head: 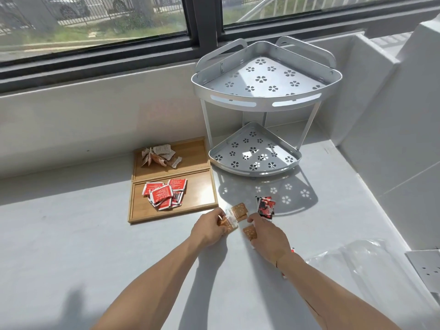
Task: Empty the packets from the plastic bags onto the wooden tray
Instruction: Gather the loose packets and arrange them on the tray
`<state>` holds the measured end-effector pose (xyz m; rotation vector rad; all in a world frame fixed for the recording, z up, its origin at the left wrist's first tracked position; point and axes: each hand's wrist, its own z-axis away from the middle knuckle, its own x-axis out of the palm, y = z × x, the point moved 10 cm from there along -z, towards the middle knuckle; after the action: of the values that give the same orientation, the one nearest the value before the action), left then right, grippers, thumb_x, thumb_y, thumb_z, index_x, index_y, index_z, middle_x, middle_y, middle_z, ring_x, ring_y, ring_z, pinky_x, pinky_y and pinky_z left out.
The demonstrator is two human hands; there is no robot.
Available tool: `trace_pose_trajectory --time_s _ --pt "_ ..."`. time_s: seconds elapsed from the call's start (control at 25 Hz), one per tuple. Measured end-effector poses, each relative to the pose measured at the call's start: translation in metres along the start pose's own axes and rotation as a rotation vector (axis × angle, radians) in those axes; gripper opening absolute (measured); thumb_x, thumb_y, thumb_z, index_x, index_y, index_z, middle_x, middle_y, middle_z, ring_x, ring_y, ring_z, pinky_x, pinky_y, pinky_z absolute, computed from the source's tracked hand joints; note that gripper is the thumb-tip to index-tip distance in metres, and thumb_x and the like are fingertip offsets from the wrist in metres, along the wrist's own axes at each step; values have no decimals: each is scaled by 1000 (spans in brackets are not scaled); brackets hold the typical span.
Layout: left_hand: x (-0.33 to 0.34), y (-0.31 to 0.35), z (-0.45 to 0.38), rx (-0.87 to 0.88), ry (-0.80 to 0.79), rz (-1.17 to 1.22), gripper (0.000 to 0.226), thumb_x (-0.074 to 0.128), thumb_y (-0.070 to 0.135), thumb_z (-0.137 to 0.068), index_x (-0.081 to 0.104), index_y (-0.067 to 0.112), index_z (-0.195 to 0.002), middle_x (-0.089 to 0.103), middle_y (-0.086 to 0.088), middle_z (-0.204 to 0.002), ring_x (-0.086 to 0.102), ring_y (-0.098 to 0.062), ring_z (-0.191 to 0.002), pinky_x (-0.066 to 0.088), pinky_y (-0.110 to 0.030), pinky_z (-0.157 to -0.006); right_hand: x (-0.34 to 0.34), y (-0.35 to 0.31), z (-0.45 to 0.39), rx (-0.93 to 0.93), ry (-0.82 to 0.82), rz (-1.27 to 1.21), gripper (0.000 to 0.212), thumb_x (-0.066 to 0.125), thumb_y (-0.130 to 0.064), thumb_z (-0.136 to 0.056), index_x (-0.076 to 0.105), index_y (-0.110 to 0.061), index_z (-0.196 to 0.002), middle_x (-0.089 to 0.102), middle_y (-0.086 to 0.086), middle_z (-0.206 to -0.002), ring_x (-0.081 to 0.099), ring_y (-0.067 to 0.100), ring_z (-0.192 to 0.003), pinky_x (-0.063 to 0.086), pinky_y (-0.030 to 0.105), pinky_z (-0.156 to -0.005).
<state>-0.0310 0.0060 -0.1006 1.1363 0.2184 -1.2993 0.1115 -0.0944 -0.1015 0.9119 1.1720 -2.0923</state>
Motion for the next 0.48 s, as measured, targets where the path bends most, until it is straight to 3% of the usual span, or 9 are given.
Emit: trace_pose_trajectory --time_s 0.12,0.28,0.36,0.48 --pt "-12 16 -12 42 32 -6 28 65 16 -80 62 23 -107 69 -2 -99 62 -24 -91 51 -36 -78 -9 12 -4 43 37 -6 42 52 -7 -83 49 -31 -118 69 1 -106 65 29 -91 52 35 -77" --pt "-8 26 -31 9 -10 -75 56 65 12 -81 52 20 -135 69 -9 -119 64 -27 -104 55 -40 -88 -6 19 -6 58 28 -26 25 55 -19 -85 61 -31 -106 71 -2 -105 65 26 -95 47 30 -75" --pt "-3 26 -36 -8 -20 -117 56 68 15 -82 52 18 -136 67 -10 -124 64 -28 -107 56 -41 -89 -6 19 -8 53 40 -6 21 54 -21 -86 63 -29 -104 71 -3 -104 65 26 -94 48 31 -74" --pt "-1 30 -34 -15 47 -207 41 69 27 -80 62 22 -120 72 -5 -114 65 -25 -102 52 -38 -84 -7 18 -12 50 57 24 20 51 -20 -88 63 -26 -102 71 -1 -103 66 26 -95 50 32 -74"
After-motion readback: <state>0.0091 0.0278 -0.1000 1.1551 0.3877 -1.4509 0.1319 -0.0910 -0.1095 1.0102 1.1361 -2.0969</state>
